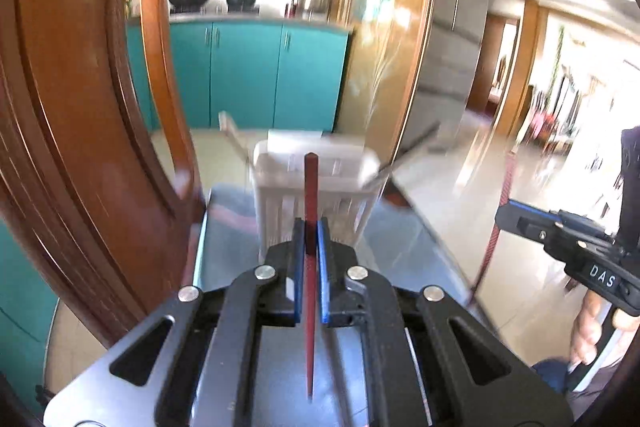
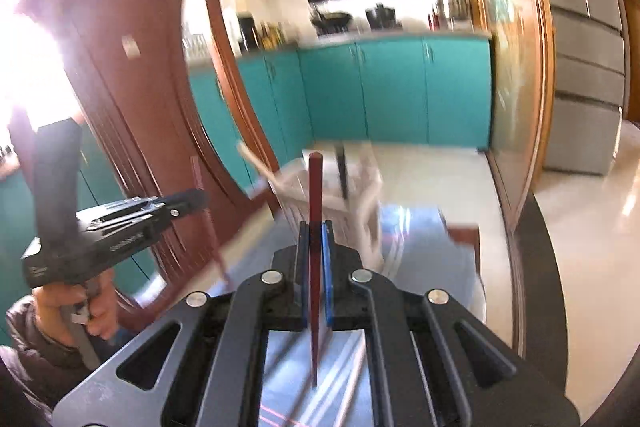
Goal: Organize utensils
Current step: 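Close both tools on the red chopsticks and lift them toward the basket, then open both tools over the white basket to drop the red chopsticks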
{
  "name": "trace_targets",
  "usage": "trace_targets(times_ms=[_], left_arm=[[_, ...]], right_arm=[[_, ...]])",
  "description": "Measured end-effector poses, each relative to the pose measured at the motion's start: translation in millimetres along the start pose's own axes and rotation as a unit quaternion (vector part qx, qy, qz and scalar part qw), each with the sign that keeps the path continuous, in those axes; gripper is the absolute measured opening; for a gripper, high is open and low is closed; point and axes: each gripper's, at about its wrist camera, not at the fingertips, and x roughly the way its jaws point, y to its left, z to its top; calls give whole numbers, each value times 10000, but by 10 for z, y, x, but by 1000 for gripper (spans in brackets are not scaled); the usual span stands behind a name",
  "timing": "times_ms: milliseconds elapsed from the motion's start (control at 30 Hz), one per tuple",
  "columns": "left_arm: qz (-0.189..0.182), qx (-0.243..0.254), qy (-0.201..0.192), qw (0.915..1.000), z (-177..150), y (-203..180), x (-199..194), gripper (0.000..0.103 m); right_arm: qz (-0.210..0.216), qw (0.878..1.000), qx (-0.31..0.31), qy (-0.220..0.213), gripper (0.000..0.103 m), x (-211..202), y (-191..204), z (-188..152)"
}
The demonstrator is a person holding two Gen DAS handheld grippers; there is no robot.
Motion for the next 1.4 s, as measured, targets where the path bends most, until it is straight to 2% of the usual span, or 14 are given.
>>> trace_targets(times_ms=[100, 200, 333, 400, 467, 533, 667, 800, 1000, 1167, 1200, 1300, 1367, 1400], left_arm=[[-115, -135, -394, 9991, 336, 58, -152, 7], [-120, -373, -965, 9946, 740, 137, -263, 7], [-16, -688, -1615, 9845, 1050, 239, -222, 7], [182, -826, -1874, 9786, 1117, 309, -114, 7], [286, -980, -1939, 9757, 1106, 422, 106, 7], [405, -1120, -1826, 9760, 1057, 519, 286, 7], [556, -1070, -1360, 9833, 928, 568, 638, 7], [583, -866, -1076, 9887, 829, 495, 745, 7], [590, -710, -1100, 9896, 799, 390, 651, 10], [189, -671, -1410, 9875, 605, 370, 359, 17], [157, -627, -1384, 9883, 552, 359, 323, 17], [-125, -328, -1208, 9921, 312, 255, 282, 17], [-255, -91, -810, 9964, 33, 183, 357, 17], [-296, -28, -532, 9981, -93, 169, 434, 17]], right_arm=[[172, 9992, 61, -363, 7, -82, 33, 317], [282, 9971, 202, -681, 7, -79, 17, 624], [100, 9917, 439, -1208, 7, 35, -37, 1020], [-96, 9877, 494, -1481, 7, 137, -96, 1134], [-499, 9830, 443, -1712, 7, 244, -73, 1201], [-736, 9846, 321, -1551, 7, 434, -48, 1192], [-887, 9903, 295, -1031, 7, 896, -82, 968], [-842, 9926, 318, -820, 7, 1034, -90, 824], [-920, 9892, 210, -1124, 22, 664, 11, 800], [-915, 9822, 143, -1633, 27, 31, -14, 448], [-973, 9823, 128, -1594, 27, 0, -35, 365], [-1128, 9889, 130, -960, 27, 92, -223, -93], [-919, 9949, 409, -73, 27, 382, -410, -385], [-774, 9939, 611, 491, 27, 569, -506, -550]])
